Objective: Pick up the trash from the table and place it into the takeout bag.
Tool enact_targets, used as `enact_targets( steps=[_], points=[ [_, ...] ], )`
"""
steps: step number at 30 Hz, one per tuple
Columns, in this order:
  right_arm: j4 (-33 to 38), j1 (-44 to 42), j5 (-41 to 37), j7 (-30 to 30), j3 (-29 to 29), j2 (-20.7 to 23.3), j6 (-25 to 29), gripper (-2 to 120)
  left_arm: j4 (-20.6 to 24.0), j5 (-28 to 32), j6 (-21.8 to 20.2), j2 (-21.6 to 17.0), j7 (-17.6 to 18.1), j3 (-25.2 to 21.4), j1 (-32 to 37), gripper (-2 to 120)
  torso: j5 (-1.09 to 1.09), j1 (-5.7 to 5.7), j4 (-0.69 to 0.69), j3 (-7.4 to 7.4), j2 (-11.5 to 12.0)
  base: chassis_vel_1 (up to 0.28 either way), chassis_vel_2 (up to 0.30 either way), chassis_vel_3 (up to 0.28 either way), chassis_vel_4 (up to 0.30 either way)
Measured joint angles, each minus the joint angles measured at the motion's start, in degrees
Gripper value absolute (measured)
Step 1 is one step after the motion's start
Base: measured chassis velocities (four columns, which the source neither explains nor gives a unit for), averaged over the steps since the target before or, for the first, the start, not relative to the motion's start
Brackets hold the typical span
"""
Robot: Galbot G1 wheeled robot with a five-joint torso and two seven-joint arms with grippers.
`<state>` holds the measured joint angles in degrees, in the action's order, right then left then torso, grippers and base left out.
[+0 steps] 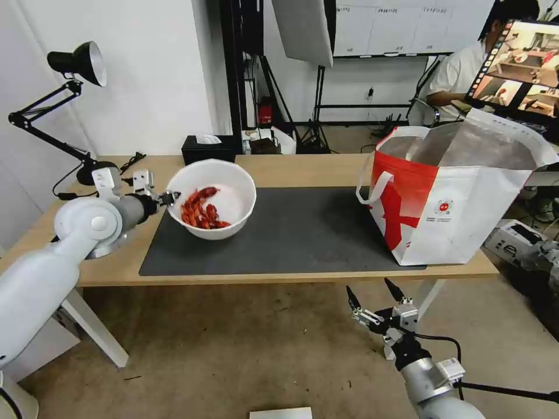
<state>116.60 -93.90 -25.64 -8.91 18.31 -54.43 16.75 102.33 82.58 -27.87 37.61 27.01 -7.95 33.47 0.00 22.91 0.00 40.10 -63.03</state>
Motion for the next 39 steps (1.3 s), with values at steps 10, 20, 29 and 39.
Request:
enact_targets(
  steps=[10,20,29,39],
  points=[
    [0.00,0.00,0.00,0.00,0.00,0.00,0.00,100,2.81,-1.76,9.31,3.90,2.60,6.02,-10.31,0,0.01,0.00,0.00,0.00,0.00,0.000,0.000,0.000,0.000],
    [0.00,0.00,0.00,0.00,0.00,0.00,0.00,100,0.75,2.01,8.35,11.62,6.95,17.52,-22.94,0,0.01,0.00,0.00,0.01,0.01,0.000,0.000,0.000,0.000],
    [0.00,0.00,0.00,0.00,0.00,0.00,0.00,100,-5.54,4.45,8.04,21.46,9.65,26.30,-35.51,0,0.03,0.01,-0.01,0.01,0.01,0.000,0.000,0.000,0.000],
    [0.00,0.00,0.00,0.00,0.00,0.00,0.00,100,-20.86,3.36,8.25,39.99,11.52,31.91,-44.44,0,0.03,0.01,-0.02,0.00,0.01,0.000,0.000,0.000,0.000]
  ],
)
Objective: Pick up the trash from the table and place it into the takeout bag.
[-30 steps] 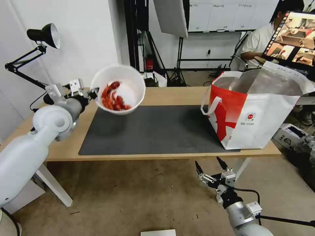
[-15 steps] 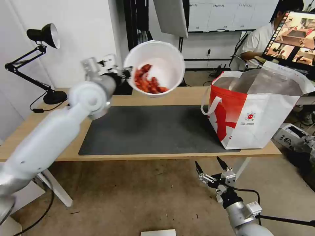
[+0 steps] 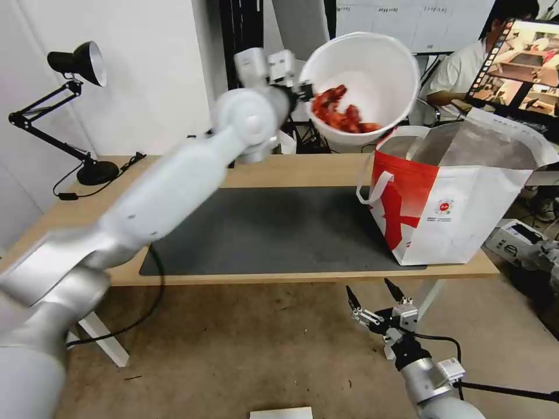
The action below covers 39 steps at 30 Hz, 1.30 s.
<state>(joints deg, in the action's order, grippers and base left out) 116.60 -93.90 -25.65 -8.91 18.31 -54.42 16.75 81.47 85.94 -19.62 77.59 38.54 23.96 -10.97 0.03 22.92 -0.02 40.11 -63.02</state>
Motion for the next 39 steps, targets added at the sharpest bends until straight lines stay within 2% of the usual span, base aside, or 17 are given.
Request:
enact_targets(
  steps=[1,4,5,7,9,11,15,17,19,20,23,29,32,39],
  points=[
    [0.00,0.00,0.00,0.00,0.00,0.00,0.00,100,0.00,0.00,0.00,0.00,0.00,0.00,0.00,0,0.00,0.00,0.00,0.00,0.00,0.000,0.000,0.000,0.000],
    [0.00,0.00,0.00,0.00,0.00,0.00,0.00,100,-5.35,-1.97,0.38,5.41,0.14,1.06,-0.65,0,0.00,0.00,0.01,0.00,0.00,0.000,0.000,0.000,0.000],
    [0.00,0.00,0.00,0.00,0.00,0.00,0.00,100,-5.35,-1.97,0.38,5.41,0.14,1.06,-0.65,0,0.00,0.00,0.01,0.00,0.00,0.000,0.000,0.000,0.000],
    [0.00,0.00,0.00,0.00,0.00,0.00,0.00,100,-7.50,-3.12,0.60,7.85,0.05,1.73,-0.61,0,-0.01,0.00,0.02,0.01,0.00,0.000,0.000,0.000,0.000],
    [0.00,0.00,0.00,0.00,0.00,0.00,0.00,100,-7.80,-3.28,0.64,8.30,0.04,1.78,-0.54,0,-0.01,0.00,0.02,0.00,0.00,0.000,0.000,0.000,0.000],
    [0.00,0.00,0.00,0.00,0.00,0.00,0.00,100,-9.57,-3.79,1.07,11.05,0.44,1.99,0.09,0,-0.01,0.00,0.01,0.00,-0.01,0.000,0.000,0.000,0.000],
    [0.00,0.00,0.00,0.00,0.00,0.00,0.00,100,-10.39,-3.82,1.88,12.42,0.77,2.11,0.13,0,-0.01,0.00,0.02,0.00,0.00,0.000,0.000,0.000,0.000],
    [0.00,0.00,0.00,0.00,0.00,0.00,0.00,100,-11.41,-4.26,3.68,13.54,0.82,2.31,0.07,0,-0.02,0.00,0.02,0.00,-0.01,0.000,0.000,0.000,0.000],
    [0.00,0.00,0.00,0.00,0.00,0.00,0.00,100,-12.25,-5.33,6.33,14.06,-0.05,3.39,-0.12,0,-0.02,0.00,0.02,0.00,-0.01,0.000,0.000,0.000,0.000],
    [0.00,0.00,0.00,0.00,0.00,0.00,0.00,100,-12.25,-5.33,6.33,14.06,-0.05,3.39,-0.12,0,-0.02,0.00,0.02,0.00,-0.01,0.000,0.000,0.000,0.000],
    [0.00,0.00,0.00,0.00,0.00,0.00,0.00,100,-13.23,-10.21,10.16,14.10,-1.17,6.48,-0.01,0,-0.02,0.00,0.02,0.00,0.00,0.000,0.000,0.000,0.000],
    [0.00,0.00,0.00,0.00,0.00,0.00,0.00,100,-13.99,-16.91,13.44,14.00,-1.83,9.69,0.95,0,-0.03,0.00,0.03,0.00,0.00,0.000,0.000,0.000,0.000],
    [0.00,0.00,0.00,0.00,0.00,0.00,0.00,100,-14.10,-18.90,13.61,13.93,-1.66,10.84,1.12,0,-0.03,0.00,0.02,0.00,-0.01,0.000,0.000,0.000,0.000],
    [0.00,0.00,0.00,0.00,0.00,0.00,0.00,100,-14.05,-24.92,11.02,13.79,-1.50,13.29,0.94,0,-0.03,0.00,0.02,0.00,-0.01,0.000,0.000,0.000,0.000]
  ],
)
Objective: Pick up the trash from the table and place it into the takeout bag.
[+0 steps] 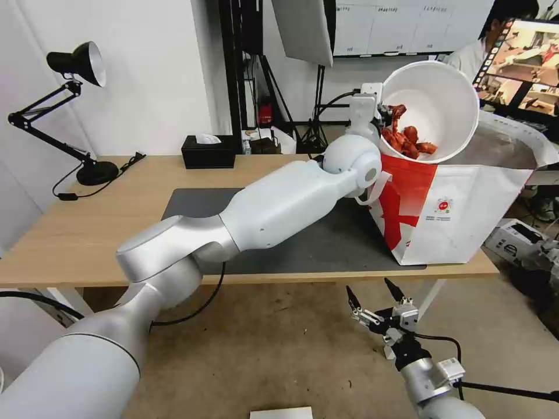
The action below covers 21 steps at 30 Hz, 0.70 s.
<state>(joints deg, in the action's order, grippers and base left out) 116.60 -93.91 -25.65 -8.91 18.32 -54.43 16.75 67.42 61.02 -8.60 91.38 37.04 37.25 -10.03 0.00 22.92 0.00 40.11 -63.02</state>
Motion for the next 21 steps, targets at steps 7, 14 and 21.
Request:
enact_targets(
  steps=[7,14,21],
  points=[
    [0.00,0.00,0.00,0.00,0.00,0.00,0.00,100,0.63,-0.88,-0.30,-0.06,-5.49,0.43,-0.28,0,0.00,0.00,0.00,0.00,0.00,0.000,0.000,0.000,0.000],
    [0.00,0.00,0.00,0.00,0.00,0.00,0.00,100,1.38,2.01,-0.92,-0.11,-9.87,0.86,-0.60,0,0.00,0.00,0.00,0.00,0.00,0.000,0.000,0.000,0.000],
    [0.00,0.01,0.00,0.00,0.00,0.00,0.00,100,0.63,5.20,-3.41,-0.11,-11.94,1.64,-0.86,0,0.00,-0.01,0.00,0.00,0.00,0.000,0.000,0.000,0.000]
  ],
)
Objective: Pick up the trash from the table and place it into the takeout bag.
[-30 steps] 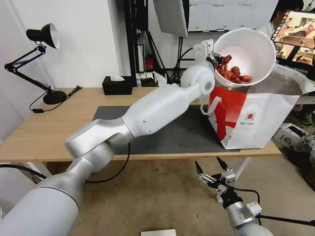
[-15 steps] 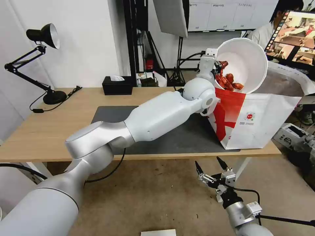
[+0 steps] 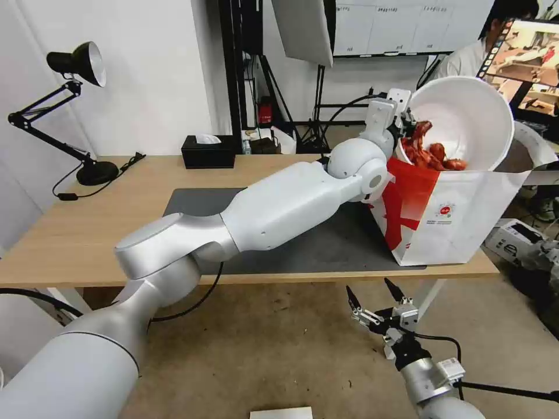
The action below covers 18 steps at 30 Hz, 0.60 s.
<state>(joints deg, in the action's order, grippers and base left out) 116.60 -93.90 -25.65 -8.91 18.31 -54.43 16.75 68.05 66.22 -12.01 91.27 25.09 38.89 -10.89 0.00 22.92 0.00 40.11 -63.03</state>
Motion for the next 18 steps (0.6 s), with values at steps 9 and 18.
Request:
enact_targets(
  steps=[9,18],
  points=[
    [0.00,0.00,0.00,0.00,0.00,0.00,0.00,100,-0.82,2.46,-1.55,-0.01,-1.09,0.99,0.00,0,0.00,0.00,0.00,0.00,0.00,0.000,0.000,0.000,0.000],
    [0.00,0.00,0.00,0.00,0.00,0.00,0.00,100,-1.23,5.08,-5.22,-0.11,-2.45,0.79,-0.03,0,0.00,0.00,0.00,0.00,0.00,0.000,0.000,0.000,0.000]
  ],
)
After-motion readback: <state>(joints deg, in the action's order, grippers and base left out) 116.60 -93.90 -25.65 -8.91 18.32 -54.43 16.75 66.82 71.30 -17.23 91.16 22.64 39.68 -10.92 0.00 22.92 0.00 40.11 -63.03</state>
